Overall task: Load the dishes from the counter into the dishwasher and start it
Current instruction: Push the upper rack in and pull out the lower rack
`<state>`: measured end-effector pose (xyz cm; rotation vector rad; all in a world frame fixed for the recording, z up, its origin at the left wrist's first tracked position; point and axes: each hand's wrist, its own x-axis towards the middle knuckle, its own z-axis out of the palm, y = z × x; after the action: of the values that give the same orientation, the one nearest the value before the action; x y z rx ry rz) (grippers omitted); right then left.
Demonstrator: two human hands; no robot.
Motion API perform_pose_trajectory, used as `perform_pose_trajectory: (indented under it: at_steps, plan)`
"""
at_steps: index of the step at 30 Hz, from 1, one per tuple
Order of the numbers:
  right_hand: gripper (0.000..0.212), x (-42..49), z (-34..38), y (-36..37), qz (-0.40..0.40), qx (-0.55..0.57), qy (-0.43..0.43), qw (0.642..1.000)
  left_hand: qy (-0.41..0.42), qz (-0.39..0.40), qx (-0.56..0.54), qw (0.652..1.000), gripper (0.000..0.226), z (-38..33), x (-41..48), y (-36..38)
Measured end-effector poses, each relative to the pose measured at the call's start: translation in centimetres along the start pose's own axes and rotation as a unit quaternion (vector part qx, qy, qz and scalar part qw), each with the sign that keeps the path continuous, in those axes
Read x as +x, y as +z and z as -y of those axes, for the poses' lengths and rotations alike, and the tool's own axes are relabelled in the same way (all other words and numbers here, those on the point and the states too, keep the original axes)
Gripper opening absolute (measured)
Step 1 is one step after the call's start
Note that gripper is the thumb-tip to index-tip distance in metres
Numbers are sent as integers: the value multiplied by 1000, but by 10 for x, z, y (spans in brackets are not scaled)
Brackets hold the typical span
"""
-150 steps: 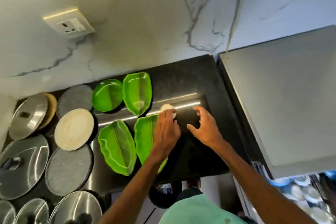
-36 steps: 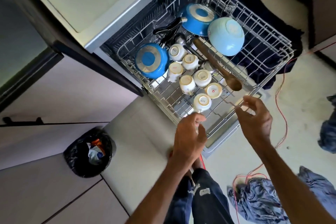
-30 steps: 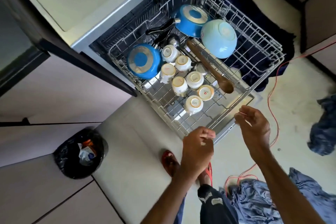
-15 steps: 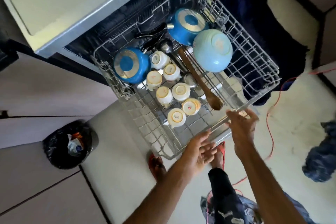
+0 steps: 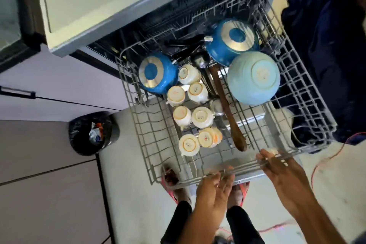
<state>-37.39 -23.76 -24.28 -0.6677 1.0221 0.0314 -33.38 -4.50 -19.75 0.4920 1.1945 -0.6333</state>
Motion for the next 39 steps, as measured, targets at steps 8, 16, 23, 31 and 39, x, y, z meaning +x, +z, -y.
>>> perform_pose_trajectory:
  at_steps: [8, 16, 23, 31, 39]
  plan:
    - [41, 18, 21, 49, 20, -4, 2, 1000, 59, 17, -10, 998, 15, -34, 10, 31]
    - [64, 49, 57, 106, 74, -23, -48, 996, 68, 44, 53, 995, 49, -86, 36, 78]
    - [114, 84, 58, 146, 30, -92, -115, 989, 48, 127, 70, 988, 35, -134, 47, 103]
    - [62, 157, 69, 213, 37, -100, -182, 978, 107, 198, 121, 967, 42, -196, 74, 155]
    - [64, 216, 98, 285, 11, -175, -205, 963, 140, 191, 108, 965, 45, -260, 97, 217]
